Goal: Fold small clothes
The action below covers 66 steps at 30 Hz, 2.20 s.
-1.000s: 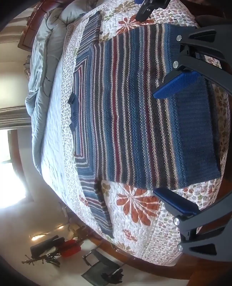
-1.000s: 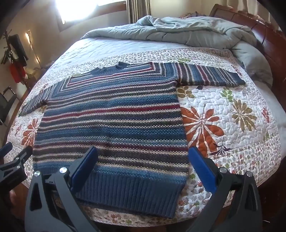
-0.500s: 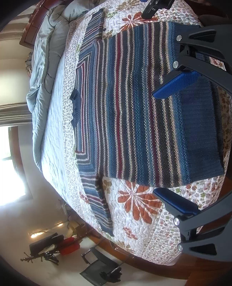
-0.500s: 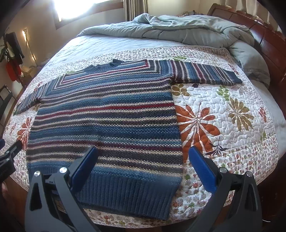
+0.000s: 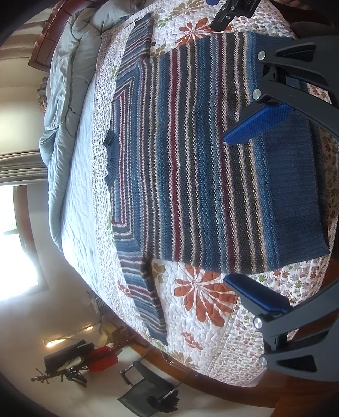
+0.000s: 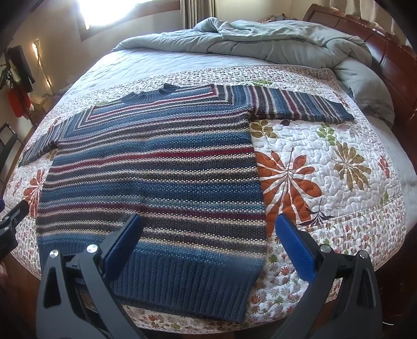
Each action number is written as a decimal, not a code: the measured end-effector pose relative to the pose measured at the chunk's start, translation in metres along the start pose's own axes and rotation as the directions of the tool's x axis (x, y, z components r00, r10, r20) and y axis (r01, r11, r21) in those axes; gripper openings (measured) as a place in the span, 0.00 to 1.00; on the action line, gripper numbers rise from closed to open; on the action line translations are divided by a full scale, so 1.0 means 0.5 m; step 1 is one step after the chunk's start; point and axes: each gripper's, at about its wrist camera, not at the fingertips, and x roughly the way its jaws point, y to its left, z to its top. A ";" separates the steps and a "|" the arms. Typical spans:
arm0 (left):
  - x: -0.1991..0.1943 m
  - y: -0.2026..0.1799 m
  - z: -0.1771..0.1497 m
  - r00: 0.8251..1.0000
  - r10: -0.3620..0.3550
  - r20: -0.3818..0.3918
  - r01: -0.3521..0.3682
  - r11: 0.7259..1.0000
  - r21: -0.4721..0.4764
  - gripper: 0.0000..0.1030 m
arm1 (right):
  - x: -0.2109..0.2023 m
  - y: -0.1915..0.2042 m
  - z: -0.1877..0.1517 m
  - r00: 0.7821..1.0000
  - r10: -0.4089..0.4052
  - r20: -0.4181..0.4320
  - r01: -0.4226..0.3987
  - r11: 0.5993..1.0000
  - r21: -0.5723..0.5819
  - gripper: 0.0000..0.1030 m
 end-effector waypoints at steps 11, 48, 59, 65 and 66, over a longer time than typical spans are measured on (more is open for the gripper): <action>0.000 -0.002 0.003 1.000 -0.002 -0.002 0.002 1.000 0.000 0.97 | 0.001 0.006 0.006 1.000 0.000 -0.005 0.000 1.000 0.000 0.98; 0.008 -0.002 0.008 1.000 -0.001 -0.005 0.001 1.000 0.002 0.97 | 0.013 0.002 0.008 1.000 -0.008 -0.010 0.008 1.000 0.000 0.98; 0.050 -0.003 0.020 0.999 0.008 -0.044 -0.009 1.000 -0.002 0.97 | 0.048 -0.020 0.018 0.999 -0.017 -0.033 0.016 1.000 -0.018 0.98; 0.140 -0.069 0.108 0.994 -0.006 -0.105 0.007 1.000 0.011 0.97 | 0.125 -0.179 0.107 0.989 -0.091 -0.114 0.094 0.995 0.023 0.98; 0.154 -0.090 0.127 0.994 -0.009 -0.109 0.011 1.000 0.021 0.97 | 0.137 -0.222 0.131 0.985 -0.117 -0.123 0.124 0.991 0.047 0.98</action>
